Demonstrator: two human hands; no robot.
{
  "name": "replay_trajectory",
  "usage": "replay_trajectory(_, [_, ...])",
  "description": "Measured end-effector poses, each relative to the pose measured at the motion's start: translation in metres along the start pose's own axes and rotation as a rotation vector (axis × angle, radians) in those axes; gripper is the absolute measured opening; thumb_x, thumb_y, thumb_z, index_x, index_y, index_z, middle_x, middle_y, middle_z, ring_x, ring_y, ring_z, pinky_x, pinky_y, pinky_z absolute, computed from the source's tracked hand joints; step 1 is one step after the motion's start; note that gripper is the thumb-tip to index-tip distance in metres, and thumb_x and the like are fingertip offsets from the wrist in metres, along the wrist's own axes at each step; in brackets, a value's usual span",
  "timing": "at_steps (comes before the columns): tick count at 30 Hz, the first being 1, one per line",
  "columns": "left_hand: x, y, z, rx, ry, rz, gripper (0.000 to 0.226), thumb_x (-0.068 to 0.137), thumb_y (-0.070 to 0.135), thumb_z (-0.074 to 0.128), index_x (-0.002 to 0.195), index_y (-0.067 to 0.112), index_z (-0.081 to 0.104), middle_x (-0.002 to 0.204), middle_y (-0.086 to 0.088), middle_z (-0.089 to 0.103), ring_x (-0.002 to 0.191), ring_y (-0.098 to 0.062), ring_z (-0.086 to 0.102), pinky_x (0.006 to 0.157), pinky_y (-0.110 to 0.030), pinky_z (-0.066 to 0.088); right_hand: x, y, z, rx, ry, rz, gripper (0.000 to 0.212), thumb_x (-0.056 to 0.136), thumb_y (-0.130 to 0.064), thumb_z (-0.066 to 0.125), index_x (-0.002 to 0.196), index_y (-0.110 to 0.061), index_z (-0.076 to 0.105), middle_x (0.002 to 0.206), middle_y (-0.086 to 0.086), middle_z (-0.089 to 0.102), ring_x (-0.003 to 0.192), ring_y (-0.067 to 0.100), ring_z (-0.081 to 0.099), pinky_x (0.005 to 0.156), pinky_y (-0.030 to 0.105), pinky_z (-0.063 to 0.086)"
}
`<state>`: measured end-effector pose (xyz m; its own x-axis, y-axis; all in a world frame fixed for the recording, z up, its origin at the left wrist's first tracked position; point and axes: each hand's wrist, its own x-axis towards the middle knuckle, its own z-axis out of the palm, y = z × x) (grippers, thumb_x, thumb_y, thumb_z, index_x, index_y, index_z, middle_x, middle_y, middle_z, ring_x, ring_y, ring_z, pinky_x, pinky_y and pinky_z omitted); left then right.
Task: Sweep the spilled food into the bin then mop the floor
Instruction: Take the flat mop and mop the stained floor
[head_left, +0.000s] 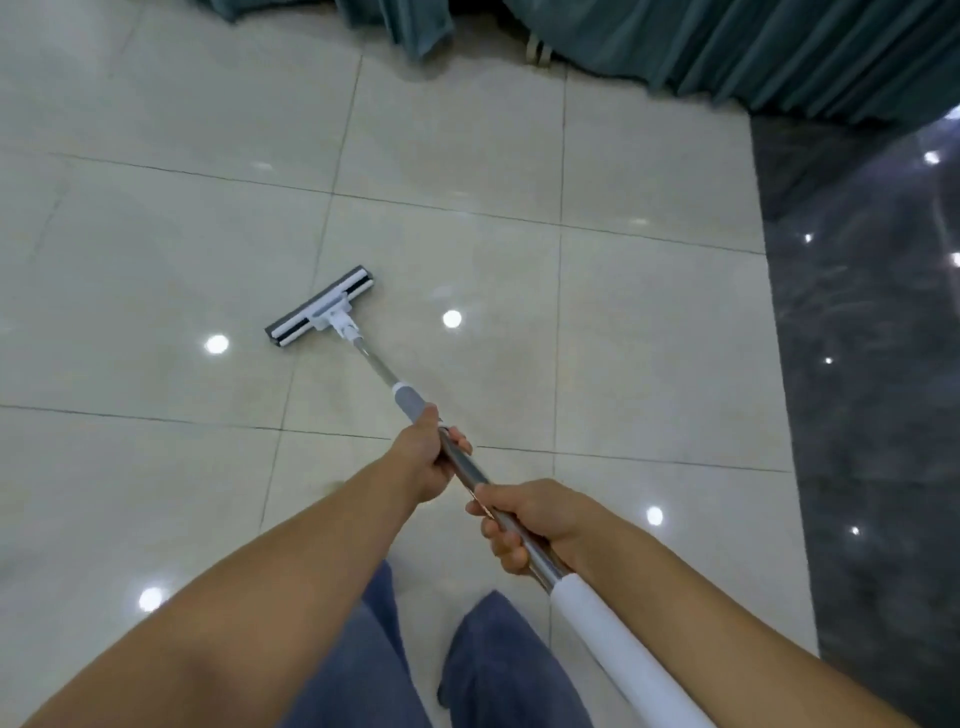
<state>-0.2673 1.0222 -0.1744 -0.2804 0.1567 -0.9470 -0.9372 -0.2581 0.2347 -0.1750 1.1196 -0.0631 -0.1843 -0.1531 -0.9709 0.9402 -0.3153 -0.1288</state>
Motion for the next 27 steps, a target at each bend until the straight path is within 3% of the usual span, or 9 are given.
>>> replay_trajectory(6, [-0.056,-0.147,0.052,0.079,-0.037,-0.127,0.031,0.097,0.036,0.045,0.083,0.008,0.043,0.054,-0.005,0.043,0.047,-0.018,0.043,0.05,-0.032,0.047,-0.076,0.1,-0.097,-0.09,0.133,0.04,0.019,0.095,-0.019,0.055,0.095,-0.002,0.061,0.055,0.004,0.05,0.036,0.01,0.039,0.036,0.018,0.033])
replay_trajectory(10, [-0.071,-0.168,0.064,0.091,-0.012,-0.126,0.033,0.098,0.034,0.045,0.078,0.008,0.044,0.044,-0.002,0.043,0.043,-0.017,0.041,0.051,-0.031,0.042,-0.088,0.108,-0.107,-0.268,0.196,0.032,0.028,0.091,-0.022,0.056,0.105,0.001,0.064,0.057,0.003,0.055,0.039,0.012,0.046,0.042,0.023,0.04])
replay_trajectory(14, [-0.064,-0.141,0.063,0.124,0.002,-0.118,0.037,0.099,0.035,0.041,0.075,0.008,0.044,0.04,-0.002,0.042,0.042,-0.017,0.04,0.049,-0.03,0.042,-0.08,0.088,-0.088,-0.308,0.208,-0.027,0.018,0.091,-0.025,0.058,0.083,-0.008,0.058,0.051,0.001,0.055,0.032,0.01,0.045,0.039,0.019,0.038])
replay_trajectory(19, [-0.044,-0.086,0.063,0.1,-0.021,-0.133,0.03,0.099,0.033,0.043,0.082,0.008,0.043,0.054,-0.004,0.04,0.046,-0.016,0.04,0.043,-0.028,0.043,-0.065,0.04,-0.06,-0.296,0.213,-0.021,0.017,0.092,-0.023,0.058,0.088,-0.007,0.061,0.057,0.004,0.057,0.035,0.011,0.047,0.041,0.021,0.041])
replay_trajectory(27, [0.038,0.083,0.075,0.198,-0.013,-0.044,0.03,0.099,0.034,0.041,0.082,0.01,0.039,0.059,-0.005,0.038,0.047,-0.018,0.037,0.036,-0.024,0.042,0.004,-0.097,0.005,-0.092,0.167,-0.147,0.016,0.095,-0.019,0.056,0.086,-0.006,0.054,0.053,0.003,0.051,0.035,0.012,0.041,0.033,0.02,0.037])
